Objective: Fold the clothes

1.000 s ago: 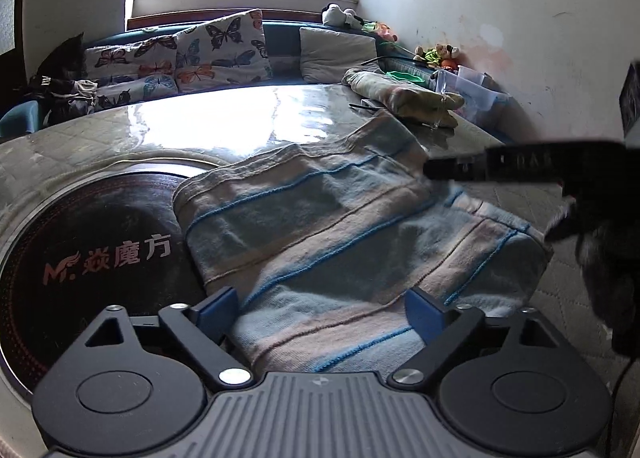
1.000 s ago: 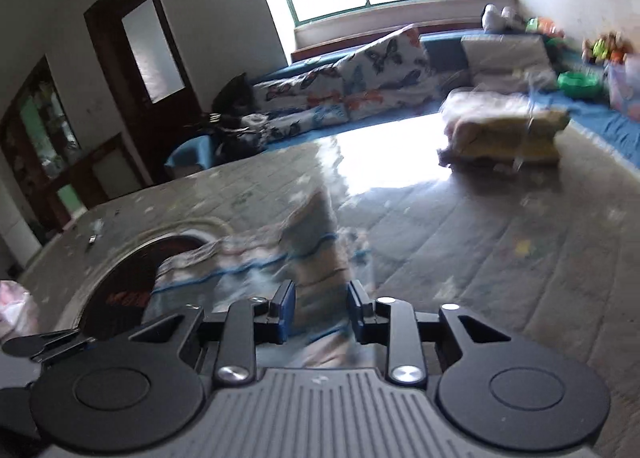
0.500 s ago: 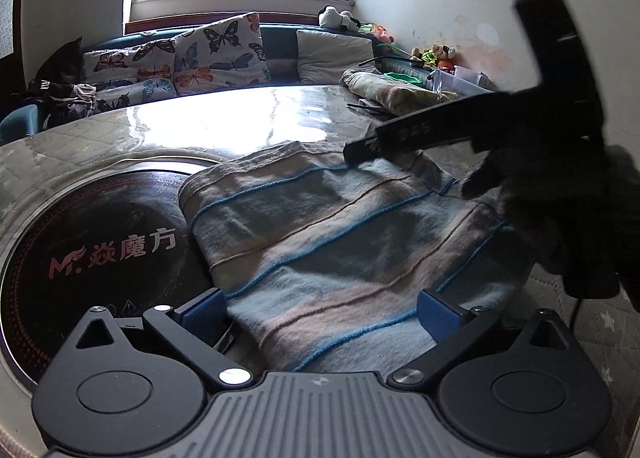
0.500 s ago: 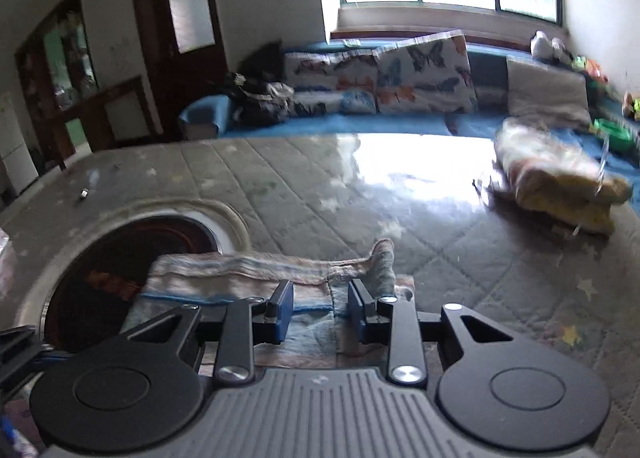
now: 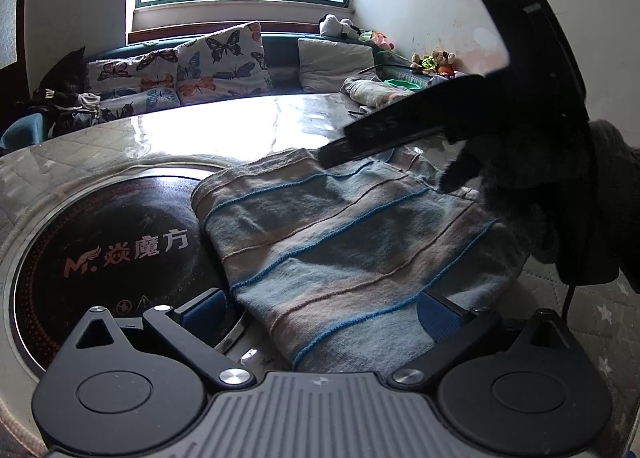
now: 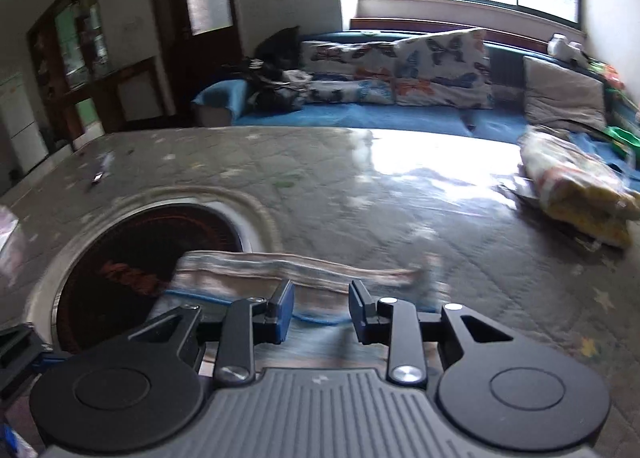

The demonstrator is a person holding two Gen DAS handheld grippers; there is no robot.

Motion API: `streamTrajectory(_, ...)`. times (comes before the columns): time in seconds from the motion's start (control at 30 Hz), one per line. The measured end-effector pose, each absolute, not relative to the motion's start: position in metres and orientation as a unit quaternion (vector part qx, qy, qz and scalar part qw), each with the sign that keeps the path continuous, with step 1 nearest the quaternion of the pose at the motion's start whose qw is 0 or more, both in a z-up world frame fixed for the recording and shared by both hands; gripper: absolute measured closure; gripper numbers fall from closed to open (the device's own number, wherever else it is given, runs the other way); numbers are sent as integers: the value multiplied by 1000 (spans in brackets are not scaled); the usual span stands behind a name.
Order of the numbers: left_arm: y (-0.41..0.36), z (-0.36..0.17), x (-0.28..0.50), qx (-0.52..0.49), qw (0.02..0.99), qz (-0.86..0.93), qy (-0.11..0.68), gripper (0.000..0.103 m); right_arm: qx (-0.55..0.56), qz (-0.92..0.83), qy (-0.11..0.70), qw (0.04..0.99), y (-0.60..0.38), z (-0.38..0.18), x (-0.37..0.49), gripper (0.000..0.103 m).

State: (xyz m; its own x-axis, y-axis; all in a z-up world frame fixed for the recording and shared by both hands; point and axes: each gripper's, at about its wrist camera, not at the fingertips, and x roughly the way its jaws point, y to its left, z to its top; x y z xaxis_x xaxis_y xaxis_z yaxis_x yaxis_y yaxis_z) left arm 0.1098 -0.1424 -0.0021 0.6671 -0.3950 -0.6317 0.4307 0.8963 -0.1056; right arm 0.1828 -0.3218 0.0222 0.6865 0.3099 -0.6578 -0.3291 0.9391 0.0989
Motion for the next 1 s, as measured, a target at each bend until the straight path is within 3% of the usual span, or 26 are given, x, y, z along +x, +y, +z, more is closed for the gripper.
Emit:
streamTrajectory(0.47, -130, -5, 104, 18, 910, -221, 350, 0, -27, 176, 371, 911, -301, 6, 195, 72)
streamTrajectory(1.0, -117, -1, 107, 2, 916, -192, 351, 0, -57, 176, 328, 926, -320, 12, 134, 52)
